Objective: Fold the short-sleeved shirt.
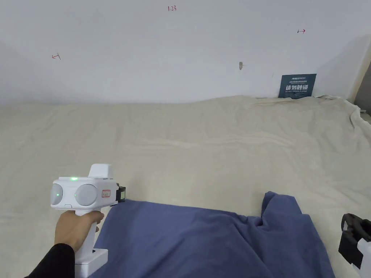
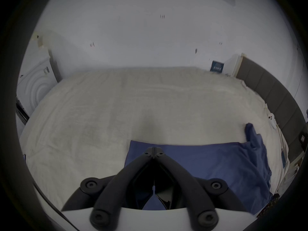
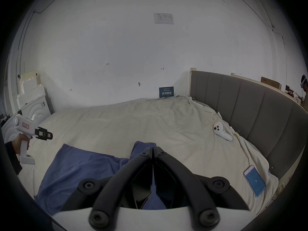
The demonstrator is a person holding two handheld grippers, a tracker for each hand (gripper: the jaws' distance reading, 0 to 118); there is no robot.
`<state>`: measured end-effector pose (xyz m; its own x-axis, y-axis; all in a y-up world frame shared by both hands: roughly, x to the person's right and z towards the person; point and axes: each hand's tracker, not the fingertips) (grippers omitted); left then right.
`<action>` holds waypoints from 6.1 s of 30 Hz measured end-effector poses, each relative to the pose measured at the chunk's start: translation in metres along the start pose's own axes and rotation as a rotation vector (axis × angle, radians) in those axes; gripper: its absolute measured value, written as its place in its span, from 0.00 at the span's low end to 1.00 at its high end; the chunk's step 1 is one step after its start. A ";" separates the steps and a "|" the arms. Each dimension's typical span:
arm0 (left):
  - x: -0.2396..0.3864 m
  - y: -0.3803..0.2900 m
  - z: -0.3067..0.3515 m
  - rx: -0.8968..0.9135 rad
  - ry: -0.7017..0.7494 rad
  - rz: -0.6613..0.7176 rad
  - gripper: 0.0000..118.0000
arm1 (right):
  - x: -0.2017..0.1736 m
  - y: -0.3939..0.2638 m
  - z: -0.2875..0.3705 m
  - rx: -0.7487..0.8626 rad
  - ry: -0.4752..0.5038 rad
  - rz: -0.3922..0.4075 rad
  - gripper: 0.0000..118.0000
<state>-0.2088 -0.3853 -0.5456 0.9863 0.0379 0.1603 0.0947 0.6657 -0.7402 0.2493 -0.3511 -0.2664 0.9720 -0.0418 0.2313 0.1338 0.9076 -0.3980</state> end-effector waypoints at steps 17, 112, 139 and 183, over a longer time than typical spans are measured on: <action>-0.016 -0.009 -0.101 -0.209 0.035 0.021 0.20 | 0.014 -0.033 -0.045 -0.114 -0.037 0.032 0.00; -0.057 0.126 0.178 0.398 0.090 0.075 0.00 | -0.009 0.245 -0.100 0.144 0.208 0.001 0.02; -0.078 -0.235 0.174 0.050 0.026 0.218 0.00 | 0.026 -0.069 0.067 -0.251 0.250 -0.172 0.02; -0.022 -0.248 0.265 0.243 0.194 0.152 0.94 | -0.011 -0.043 0.157 -0.141 0.063 -0.054 0.84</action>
<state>-0.2898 -0.3538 -0.1926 0.9961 0.0230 -0.0846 -0.0670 0.8225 -0.5648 0.2025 -0.3239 -0.1121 0.9722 -0.1188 0.2016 0.2075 0.8359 -0.5082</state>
